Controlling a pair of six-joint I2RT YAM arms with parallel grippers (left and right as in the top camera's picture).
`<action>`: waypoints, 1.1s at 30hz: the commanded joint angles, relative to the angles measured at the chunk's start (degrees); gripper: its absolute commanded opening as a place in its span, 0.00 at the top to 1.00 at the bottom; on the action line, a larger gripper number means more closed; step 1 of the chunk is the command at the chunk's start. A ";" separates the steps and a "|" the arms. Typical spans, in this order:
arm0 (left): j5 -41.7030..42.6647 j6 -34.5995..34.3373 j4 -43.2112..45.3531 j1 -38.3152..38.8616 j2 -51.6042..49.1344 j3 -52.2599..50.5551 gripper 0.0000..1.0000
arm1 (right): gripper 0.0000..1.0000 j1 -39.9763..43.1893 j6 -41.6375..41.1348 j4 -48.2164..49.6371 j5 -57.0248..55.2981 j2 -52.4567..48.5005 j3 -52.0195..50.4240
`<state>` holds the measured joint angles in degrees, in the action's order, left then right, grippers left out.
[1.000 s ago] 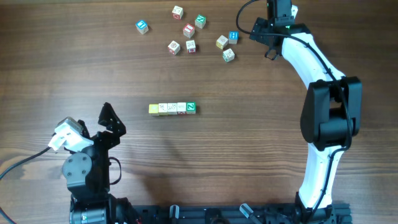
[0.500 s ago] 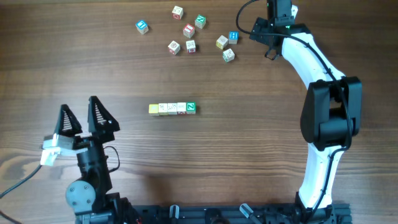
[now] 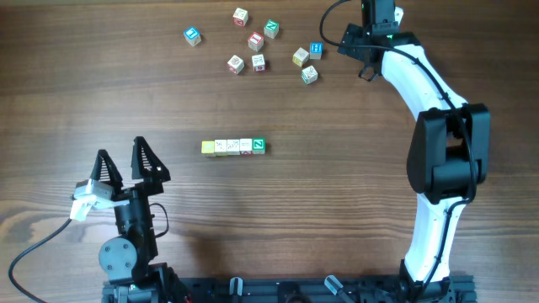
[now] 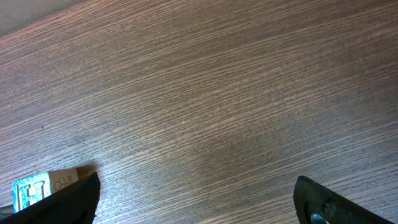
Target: Form a horizontal line
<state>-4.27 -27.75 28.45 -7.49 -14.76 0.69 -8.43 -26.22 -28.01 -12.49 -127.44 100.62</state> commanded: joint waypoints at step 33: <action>-0.13 0.44 -32.17 3.26 13.68 -0.35 0.00 | 0.00 -0.22 0.72 0.15 -0.55 -0.59 0.17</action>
<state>-4.47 -27.75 -3.46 -4.49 -1.23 0.36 -8.43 -26.22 -27.99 -12.49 -127.44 100.62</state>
